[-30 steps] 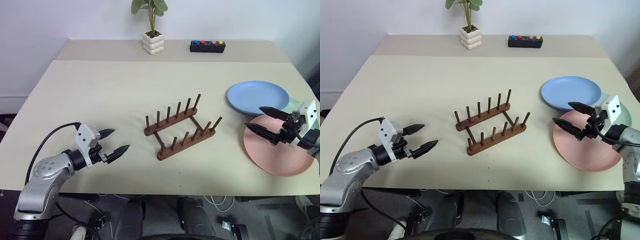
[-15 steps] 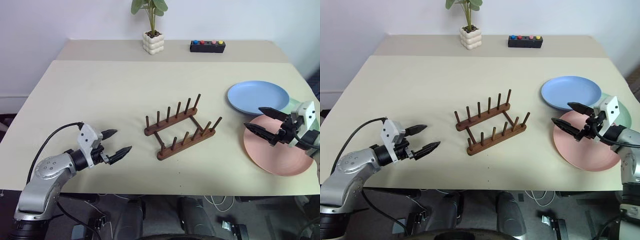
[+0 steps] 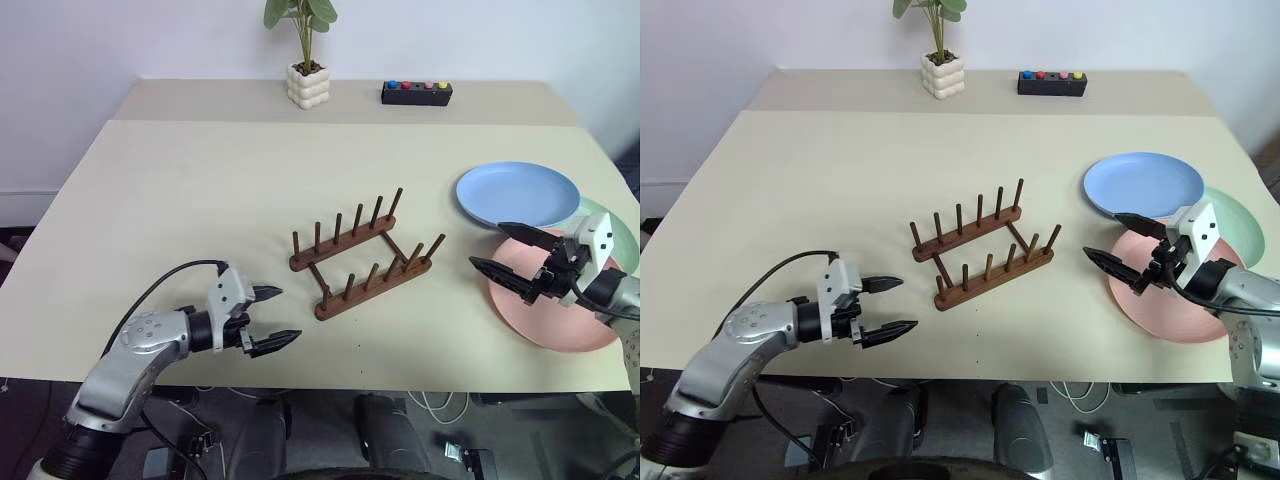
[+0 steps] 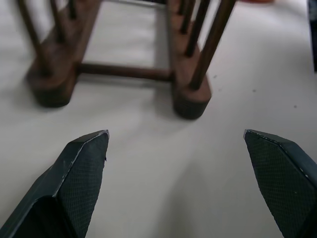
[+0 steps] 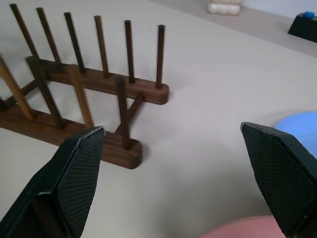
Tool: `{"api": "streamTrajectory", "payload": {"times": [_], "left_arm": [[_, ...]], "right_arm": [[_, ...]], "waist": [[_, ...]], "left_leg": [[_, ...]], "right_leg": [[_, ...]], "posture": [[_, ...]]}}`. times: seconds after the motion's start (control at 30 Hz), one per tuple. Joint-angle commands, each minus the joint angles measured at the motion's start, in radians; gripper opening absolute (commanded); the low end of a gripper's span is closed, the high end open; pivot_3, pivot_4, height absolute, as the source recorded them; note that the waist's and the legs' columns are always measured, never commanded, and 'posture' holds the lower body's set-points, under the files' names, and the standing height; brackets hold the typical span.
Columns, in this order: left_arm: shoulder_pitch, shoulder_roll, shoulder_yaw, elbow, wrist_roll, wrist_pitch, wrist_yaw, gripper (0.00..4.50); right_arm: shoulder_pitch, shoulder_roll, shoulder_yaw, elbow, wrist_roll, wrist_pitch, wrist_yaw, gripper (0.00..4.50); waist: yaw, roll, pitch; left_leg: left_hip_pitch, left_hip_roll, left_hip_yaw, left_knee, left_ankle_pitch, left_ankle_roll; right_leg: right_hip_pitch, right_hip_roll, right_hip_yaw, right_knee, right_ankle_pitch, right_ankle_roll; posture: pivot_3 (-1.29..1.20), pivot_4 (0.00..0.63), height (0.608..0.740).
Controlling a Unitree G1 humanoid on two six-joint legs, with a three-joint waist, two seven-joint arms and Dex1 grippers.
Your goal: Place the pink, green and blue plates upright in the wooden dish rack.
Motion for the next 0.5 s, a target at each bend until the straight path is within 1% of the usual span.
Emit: {"api": "streamTrajectory", "payload": {"times": [0.03, 0.1, 0.2, 0.23, 0.3, 0.33, 0.37, 0.47, 0.5], "left_arm": [[-0.050, -0.048, -0.085, 0.052, 0.099, -0.050, 0.045, 4.50], [-0.073, -0.079, -0.122, 0.081, 0.145, -0.074, 0.069, 4.50], [-0.099, -0.119, -0.147, 0.114, 0.153, -0.042, 0.081, 4.50], [-0.116, -0.136, -0.156, 0.140, 0.179, -0.052, 0.103, 4.24], [-0.133, -0.154, -0.165, 0.171, 0.213, -0.070, 0.129, 3.70], [-0.137, -0.160, -0.162, 0.181, 0.220, -0.074, 0.138, 3.25], [-0.138, -0.165, -0.158, 0.186, 0.215, -0.079, 0.135, 2.68], [-0.142, -0.166, -0.151, 0.201, 0.217, -0.099, 0.130, 1.23], [-0.143, -0.166, -0.151, 0.204, 0.218, -0.102, 0.130, 0.81]], "right_arm": [[0.031, 0.026, -0.020, -0.104, 0.034, 0.015, -0.036, 4.47], [0.043, 0.037, -0.015, -0.127, 0.034, 0.020, -0.053, 4.47], [0.055, 0.048, -0.016, -0.151, 0.037, 0.027, -0.069, 4.47], [0.061, 0.051, -0.018, -0.160, 0.039, 0.029, -0.076, 4.50], [0.068, 0.053, -0.019, -0.170, 0.042, 0.032, -0.085, 4.50], [0.071, 0.054, -0.019, -0.175, 0.042, 0.033, -0.088, 4.50], [0.075, 0.056, -0.020, -0.181, 0.043, 0.035, -0.092, 4.50], [0.078, 0.059, -0.021, -0.186, 0.043, 0.035, -0.100, 4.50], [0.078, 0.059, -0.021, -0.186, 0.044, 0.035, -0.101, 4.50]], "waist": [[-0.001, 0.000, 0.000], [-0.001, 0.000, 0.000], [-0.001, 0.000, -0.001], [-0.001, 0.000, -0.001], [0.003, 0.000, -0.001], [0.003, 0.000, -0.001], [0.003, 0.000, -0.001], [0.000, 0.001, -0.001], [0.001, 0.001, -0.001]], "left_leg": [[0.000, 0.000, 0.000, 0.000, 0.000, 0.000], [0.000, 0.000, 0.000, 0.000, 0.000, 0.000], [0.000, 0.000, 0.000, 0.000, 0.000, 0.000], [0.000, 0.000, 0.000, 0.000, 0.000, 0.000], [0.000, 0.000, 0.000, 0.000, 0.000, 0.000], [0.000, 0.000, 0.000, 0.001, 0.000, 0.000], [0.000, 0.000, 0.000, 0.001, 0.000, 0.000], [0.001, 0.000, 0.000, 0.000, 0.000, 0.000], [0.001, 0.000, 0.000, 0.000, 0.000, 0.000]], "right_leg": [[0.000, 0.000, 0.000, 0.000, 0.000, 0.000], [0.000, 0.000, 0.000, 0.000, 0.000, 0.000], [0.000, 0.000, 0.000, 0.000, 0.000, 0.000], [0.000, 0.000, 0.000, 0.000, 0.000, 0.000], [0.001, 0.000, 0.000, 0.000, 0.000, 0.000], [0.001, 0.000, 0.000, 0.000, 0.000, 0.000], [0.001, 0.000, 0.000, 0.000, 0.000, 0.000], [0.002, 0.000, 0.000, 0.000, 0.000, 0.000], [0.001, 0.000, 0.000, 0.000, 0.000, 0.000]], "posture": [[0.00, 0.150, 0.730], [0.00, 0.150, 0.730], [0.00, 0.150, 0.730], [0.00, 0.150, 0.730], [0.00, 0.150, 0.730], [0.00, 0.150, 0.730], [0.00, 0.150, 0.730], [0.00, 0.150, 0.730], [0.00, 0.150, 0.730]]}}
